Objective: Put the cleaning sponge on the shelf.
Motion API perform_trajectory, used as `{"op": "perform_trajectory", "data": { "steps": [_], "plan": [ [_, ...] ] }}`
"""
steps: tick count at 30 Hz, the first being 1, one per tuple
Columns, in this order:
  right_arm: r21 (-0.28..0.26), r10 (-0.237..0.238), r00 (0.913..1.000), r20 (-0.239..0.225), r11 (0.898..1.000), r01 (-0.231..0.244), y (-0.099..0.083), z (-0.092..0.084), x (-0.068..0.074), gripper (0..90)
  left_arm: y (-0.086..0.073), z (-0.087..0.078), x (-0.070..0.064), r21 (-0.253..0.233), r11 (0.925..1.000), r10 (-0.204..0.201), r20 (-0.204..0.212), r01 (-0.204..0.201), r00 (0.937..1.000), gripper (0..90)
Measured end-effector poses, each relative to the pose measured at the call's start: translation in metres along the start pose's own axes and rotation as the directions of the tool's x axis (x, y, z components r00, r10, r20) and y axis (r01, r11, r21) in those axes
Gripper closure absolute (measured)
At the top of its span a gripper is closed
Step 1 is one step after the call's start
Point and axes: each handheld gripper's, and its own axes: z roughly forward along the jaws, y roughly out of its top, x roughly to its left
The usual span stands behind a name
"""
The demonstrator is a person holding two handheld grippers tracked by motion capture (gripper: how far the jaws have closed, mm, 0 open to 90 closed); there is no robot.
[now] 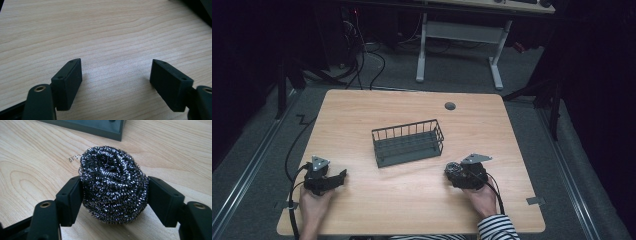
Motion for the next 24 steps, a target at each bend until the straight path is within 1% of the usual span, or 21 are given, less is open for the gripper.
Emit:
{"op": "perform_trajectory", "data": {
  "steps": [8, 9, 13, 16, 19, 24],
  "plan": [
    [-0.001, -0.002, 1.0, -0.006, 1.0, 0.002, 0.0, -0.002, 0.001, 37.8, 0.0, 0.0, 0.0, -0.001, 1.0, -0.001, 0.0, 0.001, 1.0, 26.1],
    [-0.004, -0.009, 0.9999, -0.008, 1.0, 0.009, 0.0, -0.002, 0.001, 38.4, 0.0, 0.0, 0.0, 0.0, 1.0, 0.0, 0.0, 0.0, 1.0, 26.1],
    [-0.008, -0.017, 0.9997, -0.018, 1.0, 0.017, 0.0, -0.004, 0.002, 39.7, 0.0, 0.0, 0.0, 0.0, 1.0, 0.0, 0.0, 0.0, 1.0, 26.1],
    [-0.012, -0.011, 0.9997, -0.021, 1.0, 0.011, 0.001, -0.006, 0.003, 40.1, 0.0, 0.0, 0.0, 0.0, 1.0, 0.0, 0.0, 0.0, 1.0, 26.1],
    [-0.031, -0.017, 0.9994, -0.03, 0.999, 0.016, 0.006, -0.014, 0.003, 40.5, 0.0, 0.0, 0.0, 0.0, 1.0, 0.0, 0.0, 0.0, 1.0, 26.2],
    [-0.047, -0.018, 0.9992, -0.037, 0.999, 0.016, 0.011, -0.02, 0.003, 40.6, 0.0, 0.0, 0.0, 0.0, 1.0, 0.0, 0.0, 0.0, 1.0, 26.2]
  ]
}}
